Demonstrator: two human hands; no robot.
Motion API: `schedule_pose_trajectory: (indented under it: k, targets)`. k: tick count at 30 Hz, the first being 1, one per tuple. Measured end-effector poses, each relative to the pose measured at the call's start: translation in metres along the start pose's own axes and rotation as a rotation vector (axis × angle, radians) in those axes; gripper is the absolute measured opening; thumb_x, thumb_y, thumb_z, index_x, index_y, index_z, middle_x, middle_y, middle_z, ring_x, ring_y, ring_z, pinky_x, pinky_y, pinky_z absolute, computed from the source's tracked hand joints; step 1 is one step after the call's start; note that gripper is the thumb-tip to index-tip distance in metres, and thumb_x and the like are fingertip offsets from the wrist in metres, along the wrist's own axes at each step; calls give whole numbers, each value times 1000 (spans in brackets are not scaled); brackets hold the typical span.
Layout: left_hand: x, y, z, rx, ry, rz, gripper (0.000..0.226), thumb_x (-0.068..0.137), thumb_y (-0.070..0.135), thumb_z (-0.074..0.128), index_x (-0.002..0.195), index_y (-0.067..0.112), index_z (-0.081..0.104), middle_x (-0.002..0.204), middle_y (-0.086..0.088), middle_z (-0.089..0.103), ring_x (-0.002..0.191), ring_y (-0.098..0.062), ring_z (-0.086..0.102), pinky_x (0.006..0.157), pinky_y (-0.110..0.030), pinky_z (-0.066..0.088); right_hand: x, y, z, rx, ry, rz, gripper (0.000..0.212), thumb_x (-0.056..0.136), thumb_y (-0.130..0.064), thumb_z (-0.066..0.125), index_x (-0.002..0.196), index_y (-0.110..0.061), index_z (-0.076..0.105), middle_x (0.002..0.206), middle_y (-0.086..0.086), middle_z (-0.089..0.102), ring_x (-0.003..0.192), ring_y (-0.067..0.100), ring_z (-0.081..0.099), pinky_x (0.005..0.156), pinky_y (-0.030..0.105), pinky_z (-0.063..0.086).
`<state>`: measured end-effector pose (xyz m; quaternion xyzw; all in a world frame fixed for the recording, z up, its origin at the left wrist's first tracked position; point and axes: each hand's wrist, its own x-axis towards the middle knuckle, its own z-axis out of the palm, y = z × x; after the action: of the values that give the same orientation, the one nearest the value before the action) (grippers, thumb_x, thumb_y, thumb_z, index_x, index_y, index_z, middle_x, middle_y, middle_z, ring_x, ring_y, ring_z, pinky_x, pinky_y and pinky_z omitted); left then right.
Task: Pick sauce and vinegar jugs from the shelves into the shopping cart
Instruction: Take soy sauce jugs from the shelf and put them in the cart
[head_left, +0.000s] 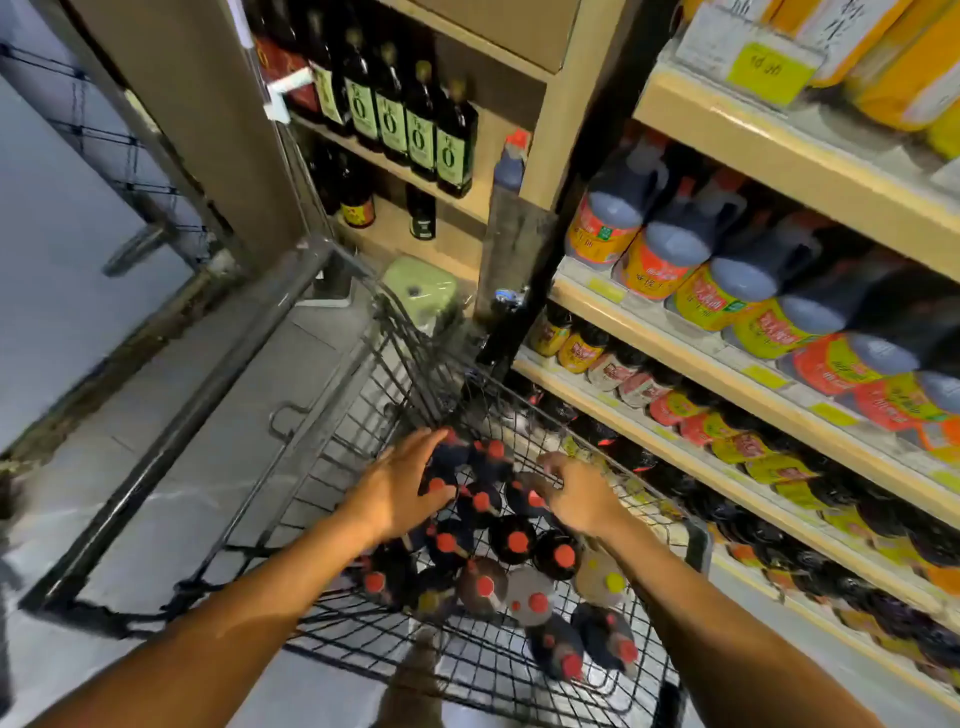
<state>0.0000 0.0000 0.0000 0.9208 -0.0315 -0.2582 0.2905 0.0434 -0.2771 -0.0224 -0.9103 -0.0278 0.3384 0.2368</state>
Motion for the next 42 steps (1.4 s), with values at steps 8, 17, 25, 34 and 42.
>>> schedule_pose_trajectory:
  k: [8, 17, 25, 34, 42]
  targets:
    - [18, -49, 8, -88, 4, -64, 78, 92, 51, 62, 157, 28, 25, 160, 4, 33, 145, -19, 36, 116, -40, 37, 69, -24, 25, 52, -67, 129, 18, 100, -34, 54, 93, -22, 65, 93, 4, 71, 82, 22, 66, 69, 33, 52]
    - [28, -61, 14, -208, 12, -68, 79, 89, 48, 68, 156, 30, 28, 158, 6, 36, 142, -15, 38, 115, -36, 37, 128, -25, 66, -91, -30, 180, 14, 88, -33, 54, 96, -33, 66, 100, 6, 71, 94, 31, 67, 79, 38, 55]
    - [17, -65, 8, -283, -48, -98, 81, 88, 53, 68, 155, 36, 26, 157, 10, 35, 142, -10, 38, 113, -35, 38, 132, -31, 62, -256, -40, 119, 23, 96, -29, 53, 113, -27, 68, 108, 10, 70, 101, 32, 67, 72, 33, 43]
    - [15, -48, -8, -304, -109, -131, 50, 102, 41, 52, 150, 37, 38, 154, 11, 42, 141, -11, 41, 112, -31, 37, 69, -60, 6, -328, 57, -51, 5, 97, -35, 56, 100, -37, 58, 86, -7, 66, 82, 19, 66, 58, 26, 42]
    - [24, -10, -32, -622, -23, -143, 50, 109, 47, 21, 136, 27, 58, 134, 11, 59, 132, -12, 52, 104, -27, 37, 8, -76, -74, -158, 195, -413, 44, 88, -66, 56, 111, -29, 49, 71, -6, 62, 55, 9, 53, 54, 34, 49]
